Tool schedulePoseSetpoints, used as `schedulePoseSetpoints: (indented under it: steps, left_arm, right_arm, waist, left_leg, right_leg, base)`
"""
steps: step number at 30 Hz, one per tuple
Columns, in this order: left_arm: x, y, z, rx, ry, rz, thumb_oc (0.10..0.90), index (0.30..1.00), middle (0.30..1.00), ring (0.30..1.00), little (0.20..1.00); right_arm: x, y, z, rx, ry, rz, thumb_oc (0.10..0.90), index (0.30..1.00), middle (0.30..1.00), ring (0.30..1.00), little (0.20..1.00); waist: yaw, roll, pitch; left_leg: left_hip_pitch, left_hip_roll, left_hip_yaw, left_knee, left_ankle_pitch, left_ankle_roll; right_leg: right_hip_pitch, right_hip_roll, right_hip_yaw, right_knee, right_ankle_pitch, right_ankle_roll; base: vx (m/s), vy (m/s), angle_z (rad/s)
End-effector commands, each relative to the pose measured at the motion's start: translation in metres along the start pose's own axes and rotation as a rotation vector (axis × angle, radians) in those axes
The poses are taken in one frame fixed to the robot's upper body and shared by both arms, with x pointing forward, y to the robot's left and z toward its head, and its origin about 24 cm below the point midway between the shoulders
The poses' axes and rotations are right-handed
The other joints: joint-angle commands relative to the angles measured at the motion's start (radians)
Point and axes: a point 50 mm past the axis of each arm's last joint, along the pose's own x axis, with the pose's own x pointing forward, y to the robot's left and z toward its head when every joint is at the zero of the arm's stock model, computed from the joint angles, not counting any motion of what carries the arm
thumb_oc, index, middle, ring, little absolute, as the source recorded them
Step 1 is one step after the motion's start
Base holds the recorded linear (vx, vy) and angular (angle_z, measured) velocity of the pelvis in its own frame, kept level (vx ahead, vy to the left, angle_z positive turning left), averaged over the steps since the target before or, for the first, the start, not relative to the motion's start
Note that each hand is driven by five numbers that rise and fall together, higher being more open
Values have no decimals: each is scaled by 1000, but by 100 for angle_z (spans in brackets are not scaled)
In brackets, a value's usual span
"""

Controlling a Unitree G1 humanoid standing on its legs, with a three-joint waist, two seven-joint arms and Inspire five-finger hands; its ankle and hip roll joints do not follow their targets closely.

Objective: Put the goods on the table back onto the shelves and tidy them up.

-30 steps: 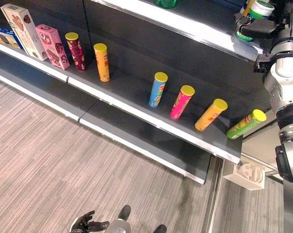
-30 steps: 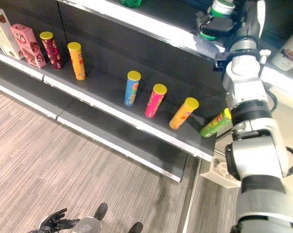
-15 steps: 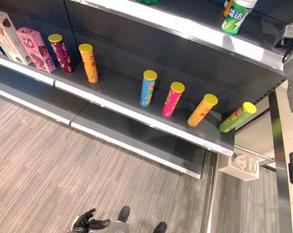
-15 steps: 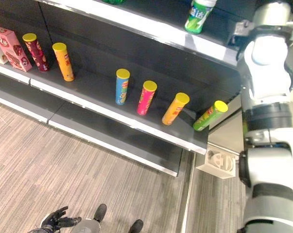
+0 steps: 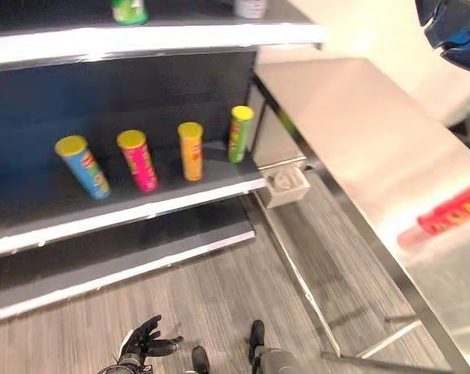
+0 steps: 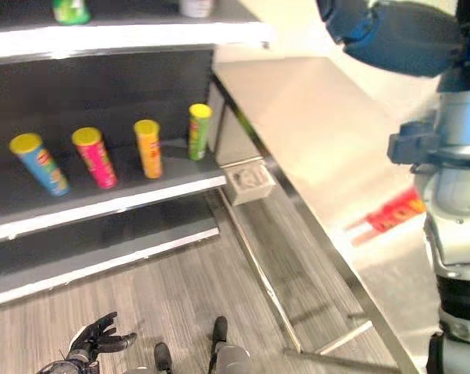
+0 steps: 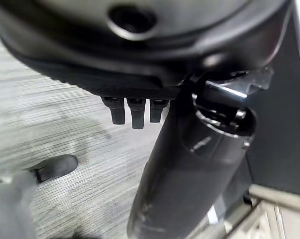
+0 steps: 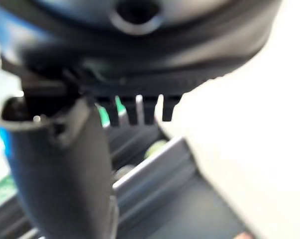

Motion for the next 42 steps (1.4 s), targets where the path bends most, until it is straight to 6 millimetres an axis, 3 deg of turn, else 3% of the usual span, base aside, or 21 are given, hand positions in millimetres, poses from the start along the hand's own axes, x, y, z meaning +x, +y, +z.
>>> schedulePoseSetpoints:
  steps: [1,3,5,7,10,12,21,25,26,27,29,33,34,35,36,37,42]
  left_arm:
    - [-11,12,-5,68,-27,-22,800,900,900,900,900]
    - [-13,13,-4,64,-36,-30,800,900,900,900,900]
    - [-13,11,-4,61,-33,-43,800,900,900,900,900]
    - [-13,10,-4,60,-34,-46,800,900,900,900,900]
    - [-14,7,-6,50,-29,-59,800,900,900,900,900]
    - [-14,7,-6,53,-27,-61,800,900,900,900,900]
    - [-21,-5,5,5,-90,-129,800,900,900,900,900]
    - [-22,-7,5,-7,-90,-140,800,900,900,900,900]
    - [-22,-8,5,-5,-89,-140,800,900,900,900,900]
    - [-22,-9,12,-23,-116,-143,800,900,900,900,900]
    - [-22,-8,11,-25,-114,-142,800,900,900,900,900]
    - [-22,-8,11,-25,-114,-142,800,900,900,900,900]
    - [-21,-15,22,-51,-146,-159,800,900,900,900,900]
    - [-21,-17,13,-43,-116,-163,800,900,900,900,900]
    - [-19,-16,5,-10,-74,-169,800,900,900,900,900]
    - [-17,-12,-1,-26,-46,-139,800,900,900,900,900]
    - [-14,-7,-11,-11,2,-110,800,900,900,900,900]
  right_arm:
    - [43,-36,39,-43,-221,-153,800,900,900,900,900]
    - [42,-40,34,-83,-190,-146,800,900,900,900,900]
    - [40,-45,16,-118,-91,-144,800,900,900,900,900]
    - [38,-47,7,-120,-48,-146,800,900,900,900,900]
    - [18,-57,-16,-140,98,-123,800,900,900,900,900]
    - [13,-61,-18,-139,118,-125,800,900,900,900,900]
    - [-3,-59,-42,-58,281,-16,800,900,900,900,900]
    - [-2,-49,-44,25,285,14,800,900,900,900,900]
    - [-2,-47,-45,57,282,14,800,900,900,900,900]
    - [-1,-42,-47,96,286,21,800,900,900,900,900]
    - [0,-41,-47,98,286,23,800,900,900,900,900]
    - [0,-41,-47,98,286,23,800,900,900,900,900]
    - [5,-27,-57,218,321,19,800,900,900,900,900]
    - [9,-21,-60,220,325,32,800,900,900,900,900]
    - [15,-22,-61,200,322,34,800,900,900,900,900]
    - [16,-17,-65,209,339,41,800,900,900,900,900]
    - [5,-4,-73,240,392,112,800,900,900,900,900]
  waist:
    - [87,-28,-32]
    - [95,-14,-36]
    - [100,-23,-56]
    - [105,-29,-63]
    - [96,-48,-86]
    - [98,-51,-92]
    - [83,-30,-102]
    - [82,-12,-93]
    - [86,-11,-85]
    - [100,-16,-58]
    - [96,-7,-62]
    - [96,-7,-62]
    - [170,-17,-3]
    - [171,-10,-11]
    - [182,-9,-15]
    - [180,-5,-23]
    - [168,3,-52]
  left_leg:
    - [4,26,-77,-2,-83,-45]
    - [8,50,-39,-2,-89,-53]
    - [4,60,2,-2,-85,-60]
    - [1,63,17,-2,-83,-63]
    - [7,79,33,1,-77,-82]
    - [7,89,31,2,-76,-88]
    - [18,182,32,13,-38,-153]
    - [5,234,14,92,-62,-182]
    - [-10,249,9,137,-64,-189]
    - [-63,282,-8,263,-24,-199]
    - [-61,292,-28,275,-49,-210]
    - [-62,292,-28,275,-49,-210]
    - [-217,198,-227,281,-13,-190]
    - [-237,166,-274,170,34,-185]
    - [-248,145,-307,141,53,-186]
    - [-231,131,-336,118,41,-185]
    - [-166,116,-311,26,61,-175]
  right_leg:
    - [-19,-66,-44,84,-7,15]
    - [12,-100,-140,85,-16,12]
    - [43,-122,-205,76,2,19]
    - [44,-121,-201,56,23,27]
    - [79,-74,-184,-36,4,24]
    - [88,-60,-184,-54,-7,20]
    - [113,29,-185,-86,-85,-34]
    - [127,70,-158,-87,-131,-54]
    - [133,79,-157,-88,-142,-66]
    - [143,98,-164,-89,-152,-102]
    - [152,109,-152,-89,-167,-96]
    - [152,109,-152,-89,-167,-96]
    - [161,115,-145,-89,-182,-120]
    - [149,116,-142,-89,-174,-111]
    - [147,115,-140,-89,-172,-106]
    - [145,112,-130,-89,-175,-102]
    - [158,100,-128,-89,-171,-98]
  base:
    - [-74,-27,-79]
    - [-65,-30,-84]
    - [-22,-66,-71]
    - [17,-91,-59]
    - [100,-158,-49]
    - [101,-174,-10]
    - [71,-175,-4]
    - [87,-170,-2]
    - [49,-279,-7]
    - [34,-241,-11]
    - [46,-86,-19]
    - [-5,-45,4]
    - [0,-110,-9]
    - [22,-88,-14]
    - [81,136,-36]
    - [93,94,-65]
    - [94,124,-75]
